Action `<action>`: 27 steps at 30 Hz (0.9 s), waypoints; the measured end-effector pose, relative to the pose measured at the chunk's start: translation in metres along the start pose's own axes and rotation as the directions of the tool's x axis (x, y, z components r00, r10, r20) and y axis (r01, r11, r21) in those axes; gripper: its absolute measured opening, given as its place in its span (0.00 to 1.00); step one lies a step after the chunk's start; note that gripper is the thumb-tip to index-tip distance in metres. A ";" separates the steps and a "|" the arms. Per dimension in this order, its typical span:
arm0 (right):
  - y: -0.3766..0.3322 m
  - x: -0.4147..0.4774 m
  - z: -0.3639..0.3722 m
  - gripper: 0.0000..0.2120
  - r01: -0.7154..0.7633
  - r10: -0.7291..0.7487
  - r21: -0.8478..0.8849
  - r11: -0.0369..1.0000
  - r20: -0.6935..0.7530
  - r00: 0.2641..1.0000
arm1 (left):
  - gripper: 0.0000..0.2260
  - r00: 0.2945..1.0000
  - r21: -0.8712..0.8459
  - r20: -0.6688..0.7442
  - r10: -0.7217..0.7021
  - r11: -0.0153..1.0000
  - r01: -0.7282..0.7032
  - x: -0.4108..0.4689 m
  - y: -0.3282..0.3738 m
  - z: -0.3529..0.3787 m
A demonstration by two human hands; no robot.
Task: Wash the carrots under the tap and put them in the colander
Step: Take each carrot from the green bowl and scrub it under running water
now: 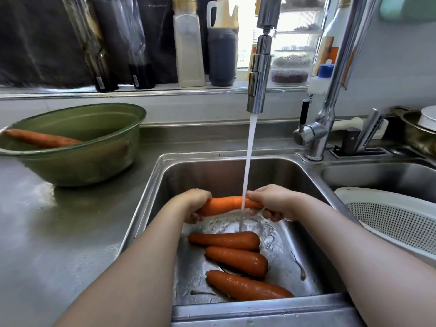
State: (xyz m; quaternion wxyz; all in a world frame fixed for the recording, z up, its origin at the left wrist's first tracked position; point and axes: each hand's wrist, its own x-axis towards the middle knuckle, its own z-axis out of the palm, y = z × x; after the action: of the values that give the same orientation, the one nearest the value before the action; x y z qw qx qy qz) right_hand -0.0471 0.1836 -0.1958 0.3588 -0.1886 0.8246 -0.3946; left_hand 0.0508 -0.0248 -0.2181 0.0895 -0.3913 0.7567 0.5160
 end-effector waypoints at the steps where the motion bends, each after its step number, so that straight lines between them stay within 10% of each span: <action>1: 0.003 0.003 0.002 0.14 -0.009 0.009 -0.032 0.999 -0.003 1.000 | 0.11 1.000 0.030 0.013 -0.002 1.000 0.001 0.004 -0.004 0.002; 10: 0.010 -0.003 0.015 0.23 -0.083 0.155 -0.371 0.925 0.169 0.973 | 0.19 0.997 0.484 0.056 0.061 0.872 -0.080 -0.002 -0.010 0.000; 18: -0.035 -0.040 0.012 0.17 -0.062 0.154 -0.579 0.813 0.111 0.982 | 0.20 0.975 0.507 0.039 0.219 0.836 -0.208 -0.050 0.028 -0.007; 27: -0.115 -0.094 0.027 0.08 0.311 -0.285 -0.369 0.876 0.125 0.950 | 0.12 0.912 0.520 0.012 0.410 0.776 -0.356 -0.127 0.082 -0.072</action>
State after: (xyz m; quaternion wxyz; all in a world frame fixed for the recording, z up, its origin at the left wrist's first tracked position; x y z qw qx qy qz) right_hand 0.0390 0.1540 -0.0753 0.2770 -0.3930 0.8345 -0.2692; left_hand 0.0999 -0.0093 -0.0591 0.0443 -0.2167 0.9332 0.2832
